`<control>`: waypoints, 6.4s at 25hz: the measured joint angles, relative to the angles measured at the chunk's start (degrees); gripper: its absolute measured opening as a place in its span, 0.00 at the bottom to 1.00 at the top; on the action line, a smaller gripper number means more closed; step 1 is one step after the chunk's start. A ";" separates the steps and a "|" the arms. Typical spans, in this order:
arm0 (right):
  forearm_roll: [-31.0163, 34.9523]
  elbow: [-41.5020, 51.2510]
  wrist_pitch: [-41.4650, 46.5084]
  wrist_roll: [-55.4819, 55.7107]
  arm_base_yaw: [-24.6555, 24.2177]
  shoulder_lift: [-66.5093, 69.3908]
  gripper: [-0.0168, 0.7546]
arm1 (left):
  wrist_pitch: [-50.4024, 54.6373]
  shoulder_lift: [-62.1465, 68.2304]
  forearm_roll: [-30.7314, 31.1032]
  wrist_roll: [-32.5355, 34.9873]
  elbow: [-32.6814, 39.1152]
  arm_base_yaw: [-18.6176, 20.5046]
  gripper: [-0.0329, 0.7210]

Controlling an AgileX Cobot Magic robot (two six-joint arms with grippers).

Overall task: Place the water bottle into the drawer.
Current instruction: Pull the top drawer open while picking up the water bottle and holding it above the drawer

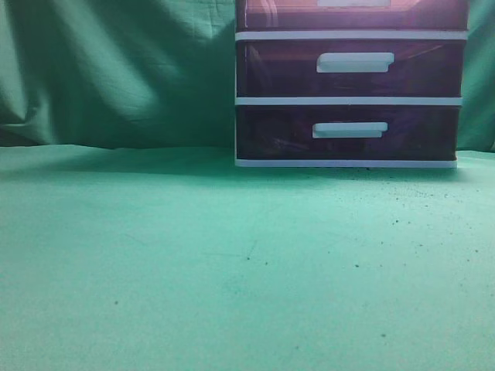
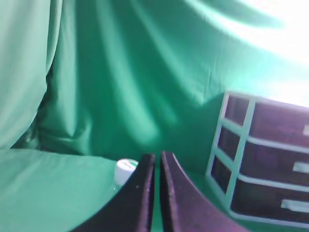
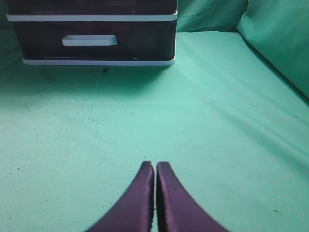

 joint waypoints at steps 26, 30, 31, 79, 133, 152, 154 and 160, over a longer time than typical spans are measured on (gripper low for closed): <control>0.00 0.00 0.00 0.00 0.00 0.00 0.02 | 12.80 43.16 15.36 -8.10 -16.31 0.00 0.89; 0.00 0.00 0.00 0.00 0.00 0.00 0.02 | 10.81 48.69 15.50 -8.10 -17.80 0.00 0.89; 0.00 0.00 0.00 0.00 0.00 0.00 0.02 | 9.93 51.12 15.50 -8.10 -18.66 0.00 0.89; -0.68 0.00 -1.69 0.00 0.00 0.00 0.02 | 40.25 53.74 15.54 -9.65 -47.32 -29.61 0.37; -15.41 -73.00 -36.68 -70.49 7.06 102.06 0.46 | 48.15 55.76 20.13 -9.55 -49.36 -38.18 0.37; -19.51 -60.61 -39.36 -69.91 7.06 93.62 0.14 | 48.40 55.76 24.49 -9.55 -49.36 -38.18 0.37; -19.51 -55.92 -40.28 -69.71 7.17 90.38 0.14 | 48.40 55.76 24.49 -9.55 -49.36 -38.18 0.37; -19.51 -45.27 -40.52 -68.33 8.79 81.55 0.14 | 47.94 55.76 24.49 -9.55 -49.36 -38.18 0.37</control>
